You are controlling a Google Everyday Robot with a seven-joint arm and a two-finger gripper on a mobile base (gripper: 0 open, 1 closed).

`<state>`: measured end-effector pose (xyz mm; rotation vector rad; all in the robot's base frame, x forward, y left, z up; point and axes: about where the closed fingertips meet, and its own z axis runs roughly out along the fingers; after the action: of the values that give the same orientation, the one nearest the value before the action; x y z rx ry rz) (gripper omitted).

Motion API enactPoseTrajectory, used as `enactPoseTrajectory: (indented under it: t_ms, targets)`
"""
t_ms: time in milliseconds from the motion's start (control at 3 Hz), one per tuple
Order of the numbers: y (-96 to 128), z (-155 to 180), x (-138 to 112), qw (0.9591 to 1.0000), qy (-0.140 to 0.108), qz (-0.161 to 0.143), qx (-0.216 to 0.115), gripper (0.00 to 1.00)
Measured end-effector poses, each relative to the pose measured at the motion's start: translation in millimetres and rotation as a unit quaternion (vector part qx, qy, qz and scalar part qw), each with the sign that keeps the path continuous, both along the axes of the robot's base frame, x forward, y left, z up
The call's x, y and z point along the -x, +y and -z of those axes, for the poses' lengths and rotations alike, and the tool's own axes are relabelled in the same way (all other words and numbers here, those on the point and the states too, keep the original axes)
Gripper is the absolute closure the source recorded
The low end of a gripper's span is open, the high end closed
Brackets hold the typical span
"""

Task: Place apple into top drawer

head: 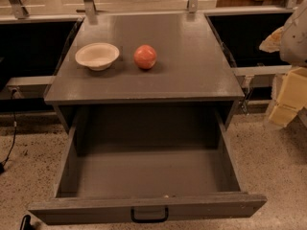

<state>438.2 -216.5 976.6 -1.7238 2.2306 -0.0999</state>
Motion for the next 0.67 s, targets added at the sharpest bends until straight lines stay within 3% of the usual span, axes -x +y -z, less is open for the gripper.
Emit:
enactPoseTrajectory:
  t_ms: [333,667]
  targets:
    - [0.0,0.0,-0.1,1.0000,0.000,0.000,0.000,0.00]
    - [18.4,-7.0,-43.0,0.9998,-0.017,0.002,-0.011,0.00]
